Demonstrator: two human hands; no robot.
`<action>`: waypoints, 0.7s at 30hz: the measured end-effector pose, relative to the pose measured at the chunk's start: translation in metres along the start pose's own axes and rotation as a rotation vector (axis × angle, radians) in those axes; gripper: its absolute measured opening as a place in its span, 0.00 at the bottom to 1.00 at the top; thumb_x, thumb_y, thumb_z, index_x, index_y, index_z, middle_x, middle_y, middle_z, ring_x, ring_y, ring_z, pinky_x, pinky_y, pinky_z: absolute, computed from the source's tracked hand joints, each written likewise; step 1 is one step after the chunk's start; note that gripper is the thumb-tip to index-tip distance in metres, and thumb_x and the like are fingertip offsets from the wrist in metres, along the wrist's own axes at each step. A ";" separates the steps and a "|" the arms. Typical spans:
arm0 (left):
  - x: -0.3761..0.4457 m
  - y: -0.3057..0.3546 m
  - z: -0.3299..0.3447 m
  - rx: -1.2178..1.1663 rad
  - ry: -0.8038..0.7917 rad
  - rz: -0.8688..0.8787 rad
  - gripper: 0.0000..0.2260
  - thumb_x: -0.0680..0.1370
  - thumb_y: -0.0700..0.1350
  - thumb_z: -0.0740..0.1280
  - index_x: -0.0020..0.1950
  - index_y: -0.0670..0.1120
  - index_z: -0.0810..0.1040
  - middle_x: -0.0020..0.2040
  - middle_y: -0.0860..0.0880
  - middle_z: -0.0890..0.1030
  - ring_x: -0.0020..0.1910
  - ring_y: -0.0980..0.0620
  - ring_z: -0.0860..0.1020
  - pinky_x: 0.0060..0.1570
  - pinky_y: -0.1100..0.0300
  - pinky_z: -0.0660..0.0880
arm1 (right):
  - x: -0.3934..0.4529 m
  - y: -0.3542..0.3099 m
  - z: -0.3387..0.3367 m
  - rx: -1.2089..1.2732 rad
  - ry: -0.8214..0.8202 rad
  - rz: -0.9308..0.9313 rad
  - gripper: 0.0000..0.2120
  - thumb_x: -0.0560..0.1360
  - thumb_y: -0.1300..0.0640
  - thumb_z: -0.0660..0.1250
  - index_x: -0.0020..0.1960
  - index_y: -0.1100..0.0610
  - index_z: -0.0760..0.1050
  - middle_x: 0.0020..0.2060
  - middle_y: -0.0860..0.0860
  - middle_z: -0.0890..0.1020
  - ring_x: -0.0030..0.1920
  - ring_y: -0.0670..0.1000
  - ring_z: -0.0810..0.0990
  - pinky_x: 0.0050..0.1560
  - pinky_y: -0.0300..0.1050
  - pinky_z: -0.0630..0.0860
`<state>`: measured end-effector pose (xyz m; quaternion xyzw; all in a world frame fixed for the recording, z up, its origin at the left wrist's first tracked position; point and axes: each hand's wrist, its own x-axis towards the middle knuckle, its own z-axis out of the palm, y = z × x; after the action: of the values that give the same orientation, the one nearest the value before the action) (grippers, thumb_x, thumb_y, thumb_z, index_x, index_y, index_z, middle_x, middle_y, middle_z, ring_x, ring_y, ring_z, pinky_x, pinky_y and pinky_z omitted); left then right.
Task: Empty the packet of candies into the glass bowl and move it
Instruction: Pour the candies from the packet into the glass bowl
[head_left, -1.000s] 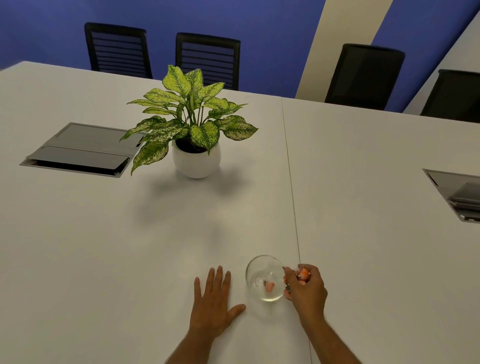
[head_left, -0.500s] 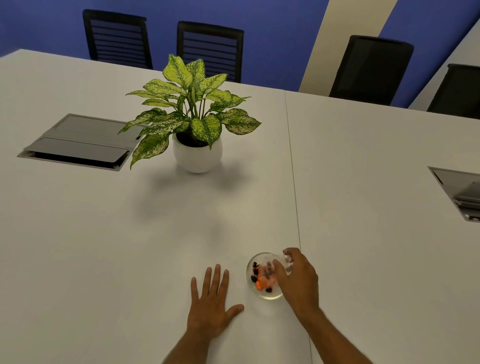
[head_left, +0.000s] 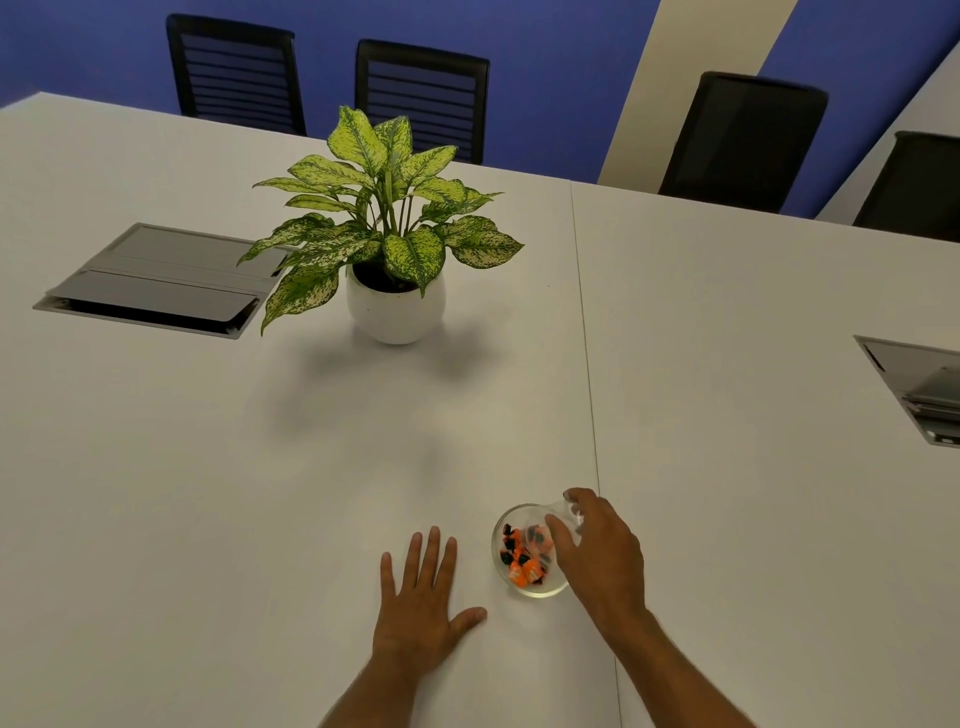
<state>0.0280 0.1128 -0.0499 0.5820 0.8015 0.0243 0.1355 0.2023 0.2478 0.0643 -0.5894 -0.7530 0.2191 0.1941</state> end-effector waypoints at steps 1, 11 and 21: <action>-0.001 0.001 0.000 0.002 0.019 0.001 0.42 0.74 0.74 0.50 0.79 0.50 0.48 0.79 0.53 0.45 0.75 0.52 0.24 0.69 0.41 0.35 | 0.000 0.001 -0.001 0.018 0.012 0.008 0.17 0.75 0.47 0.69 0.62 0.50 0.74 0.53 0.49 0.83 0.47 0.51 0.83 0.46 0.45 0.81; 0.012 0.008 -0.012 -0.258 -0.166 -0.118 0.41 0.75 0.73 0.49 0.81 0.50 0.48 0.83 0.48 0.45 0.81 0.49 0.38 0.76 0.43 0.33 | -0.006 0.005 -0.013 0.571 0.095 0.244 0.14 0.70 0.54 0.77 0.50 0.43 0.76 0.45 0.48 0.83 0.37 0.46 0.84 0.34 0.51 0.85; 0.013 0.055 -0.099 -1.494 -0.095 -0.475 0.20 0.79 0.62 0.61 0.52 0.48 0.83 0.47 0.45 0.86 0.44 0.44 0.85 0.40 0.52 0.83 | -0.038 -0.009 -0.001 0.931 -0.031 0.405 0.15 0.67 0.55 0.80 0.51 0.48 0.80 0.51 0.54 0.83 0.49 0.56 0.85 0.32 0.49 0.83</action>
<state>0.0510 0.1548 0.0537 0.1502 0.6689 0.5026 0.5267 0.2043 0.2091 0.0683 -0.5713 -0.4490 0.5734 0.3785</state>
